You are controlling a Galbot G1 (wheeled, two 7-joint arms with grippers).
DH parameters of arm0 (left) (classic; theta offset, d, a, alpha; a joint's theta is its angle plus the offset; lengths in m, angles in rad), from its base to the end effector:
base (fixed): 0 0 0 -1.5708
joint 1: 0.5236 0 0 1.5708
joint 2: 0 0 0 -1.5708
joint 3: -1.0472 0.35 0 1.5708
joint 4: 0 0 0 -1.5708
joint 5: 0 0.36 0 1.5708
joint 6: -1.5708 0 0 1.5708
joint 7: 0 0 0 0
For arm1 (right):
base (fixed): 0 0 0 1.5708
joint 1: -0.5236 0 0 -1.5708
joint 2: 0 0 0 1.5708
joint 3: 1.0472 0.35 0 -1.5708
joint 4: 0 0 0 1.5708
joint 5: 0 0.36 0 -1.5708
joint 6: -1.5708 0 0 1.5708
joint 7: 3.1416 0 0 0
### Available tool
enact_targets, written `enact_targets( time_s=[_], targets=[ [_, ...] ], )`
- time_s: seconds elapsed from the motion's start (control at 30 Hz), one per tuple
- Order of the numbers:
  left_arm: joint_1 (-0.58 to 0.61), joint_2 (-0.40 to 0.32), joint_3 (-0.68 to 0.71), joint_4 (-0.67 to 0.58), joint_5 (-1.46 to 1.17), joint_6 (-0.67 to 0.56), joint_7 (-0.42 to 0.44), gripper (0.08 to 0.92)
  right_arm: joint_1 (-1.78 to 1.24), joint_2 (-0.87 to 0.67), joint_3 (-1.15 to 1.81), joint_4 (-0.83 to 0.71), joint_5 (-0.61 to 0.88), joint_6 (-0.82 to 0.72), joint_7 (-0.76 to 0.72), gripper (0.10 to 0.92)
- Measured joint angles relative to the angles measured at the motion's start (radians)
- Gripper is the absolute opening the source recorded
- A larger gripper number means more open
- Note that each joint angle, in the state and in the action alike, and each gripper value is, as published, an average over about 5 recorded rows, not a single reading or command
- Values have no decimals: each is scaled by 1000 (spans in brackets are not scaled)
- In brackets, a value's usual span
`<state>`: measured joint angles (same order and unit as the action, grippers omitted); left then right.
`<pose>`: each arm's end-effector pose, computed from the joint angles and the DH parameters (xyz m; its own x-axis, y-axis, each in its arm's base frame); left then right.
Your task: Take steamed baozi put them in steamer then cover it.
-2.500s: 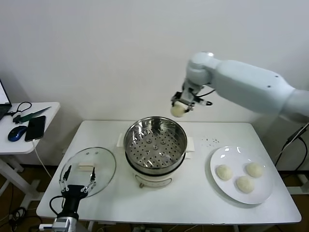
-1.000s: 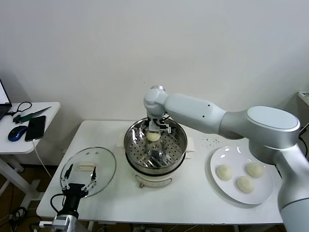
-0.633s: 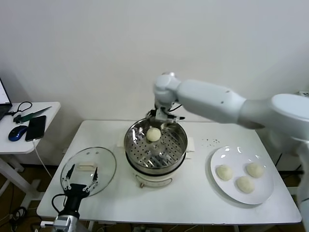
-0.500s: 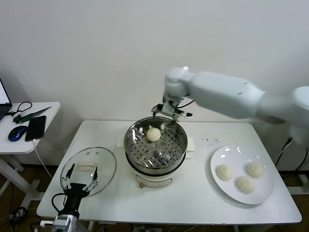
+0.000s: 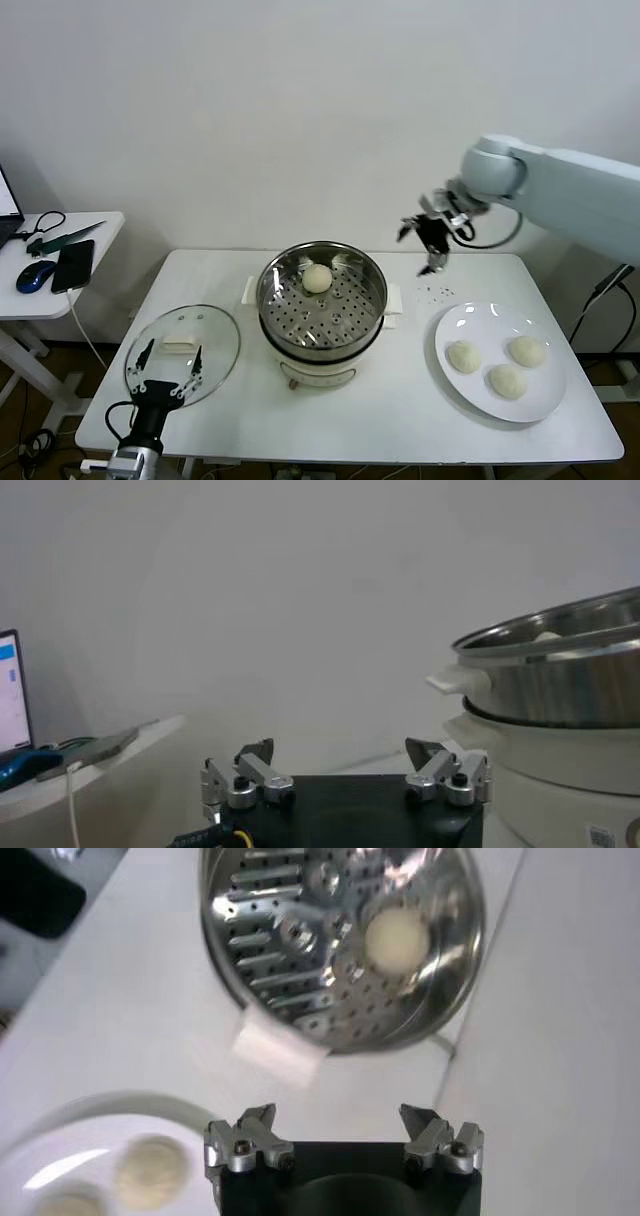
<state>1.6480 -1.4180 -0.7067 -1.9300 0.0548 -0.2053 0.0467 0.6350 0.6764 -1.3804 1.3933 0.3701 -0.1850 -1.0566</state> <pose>0.1538 0.0947 -0.3618 -0.9994 -0.0150 0.0299 -0.0061 0.9608 0.2770 0.5297 -0.1129 -0.0574 -0.1837 -0.2431 0.9524 -0.9570 -0.1772 -0.2298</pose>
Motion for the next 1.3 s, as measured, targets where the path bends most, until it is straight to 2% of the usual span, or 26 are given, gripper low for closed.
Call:
enact_targets(
  time_s=[0.27, 0.63, 1.3],
  targets=[
    [10, -4, -8, 0, 4, 1, 0, 823, -206, -77, 119, -34, -82, -37, -1, 823],
    [22, -8, -16, 6, 15, -2, -3, 823, -443, -91, 267, -101, -206, -50, 1, 823],
    [30, -16, -19, 17, 20, -8, -4, 823, -601, -42, 382, -185, -278, -50, 4, 823]
  ],
)
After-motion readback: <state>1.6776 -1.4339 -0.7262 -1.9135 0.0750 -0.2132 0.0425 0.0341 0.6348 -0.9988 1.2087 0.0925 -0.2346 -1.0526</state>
